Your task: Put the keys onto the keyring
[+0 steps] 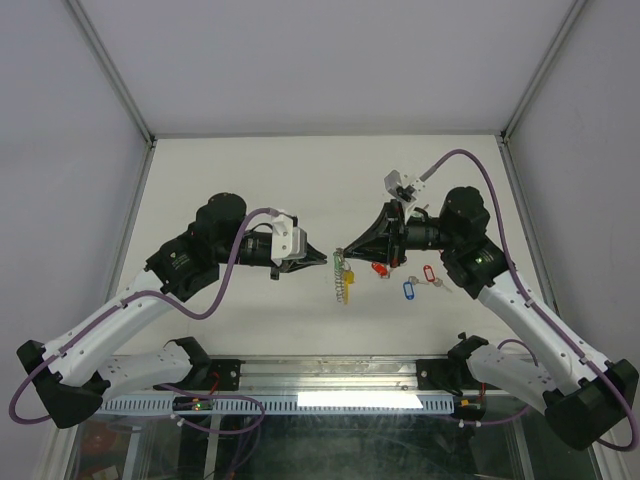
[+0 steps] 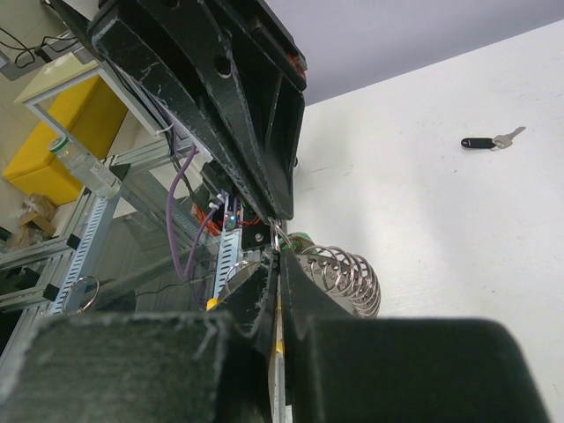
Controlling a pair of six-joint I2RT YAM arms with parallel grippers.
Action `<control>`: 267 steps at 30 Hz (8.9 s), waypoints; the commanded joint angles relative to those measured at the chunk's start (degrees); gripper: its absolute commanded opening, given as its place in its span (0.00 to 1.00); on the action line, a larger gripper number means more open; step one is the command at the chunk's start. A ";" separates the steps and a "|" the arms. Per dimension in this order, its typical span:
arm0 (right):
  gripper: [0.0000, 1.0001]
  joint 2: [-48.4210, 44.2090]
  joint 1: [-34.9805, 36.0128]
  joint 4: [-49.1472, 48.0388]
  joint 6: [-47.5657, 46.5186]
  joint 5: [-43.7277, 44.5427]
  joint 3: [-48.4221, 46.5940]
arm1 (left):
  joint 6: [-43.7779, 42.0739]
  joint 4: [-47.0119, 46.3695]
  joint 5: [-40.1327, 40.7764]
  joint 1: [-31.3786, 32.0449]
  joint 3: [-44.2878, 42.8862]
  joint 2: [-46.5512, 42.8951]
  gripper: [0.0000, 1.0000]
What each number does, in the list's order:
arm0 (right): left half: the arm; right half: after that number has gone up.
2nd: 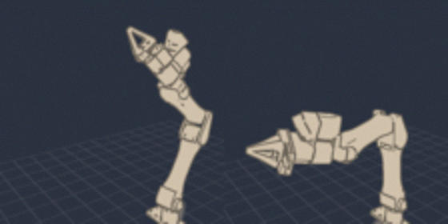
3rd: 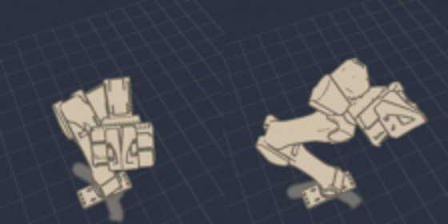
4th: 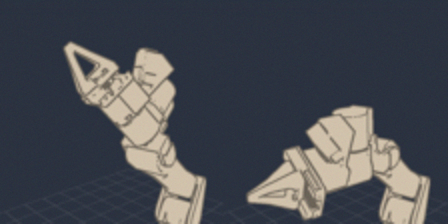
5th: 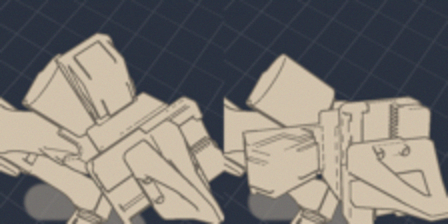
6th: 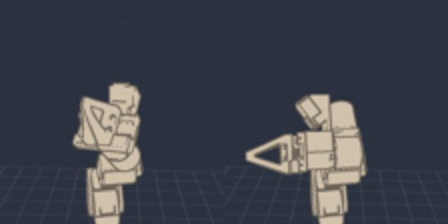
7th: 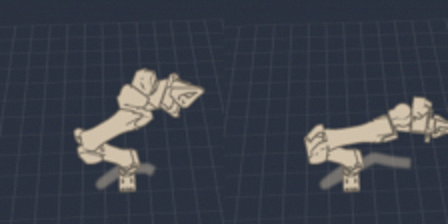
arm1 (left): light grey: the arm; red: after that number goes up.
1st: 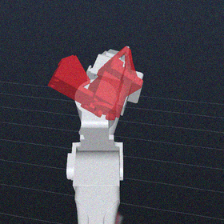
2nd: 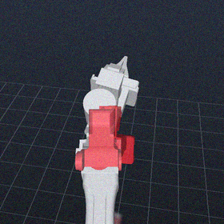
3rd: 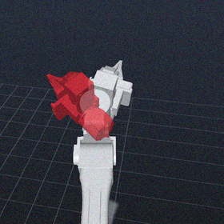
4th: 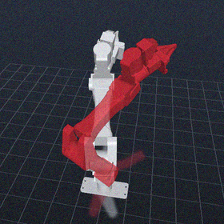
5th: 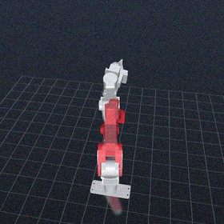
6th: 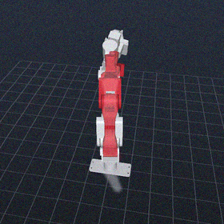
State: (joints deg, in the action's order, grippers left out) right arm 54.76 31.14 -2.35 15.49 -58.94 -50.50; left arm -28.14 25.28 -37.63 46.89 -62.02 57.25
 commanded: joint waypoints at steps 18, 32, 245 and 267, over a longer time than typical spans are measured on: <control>0.00 -0.89 -0.37 -5.65 1.98 -1.53 0.45 | 8.35 -16.81 -2.25 0.50 3.62 -0.89 0.39; 0.00 -1.41 -0.35 -5.82 2.01 -1.54 0.69 | 8.55 -17.36 -1.43 1.18 3.66 0.27 0.12; 0.28 3.96 7.51 24.11 -27.26 16.56 -12.84 | 1.25 6.63 8.43 3.56 -12.56 11.30 0.00; 0.34 4.61 8.22 24.85 -32.40 9.84 -11.34 | 0.63 6.93 7.66 3.60 -12.59 10.77 0.00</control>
State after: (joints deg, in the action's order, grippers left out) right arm 58.92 38.68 23.46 -15.29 -46.24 -61.56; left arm -26.50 35.18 -28.56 50.22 -71.77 69.10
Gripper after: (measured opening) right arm 0.341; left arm 0.006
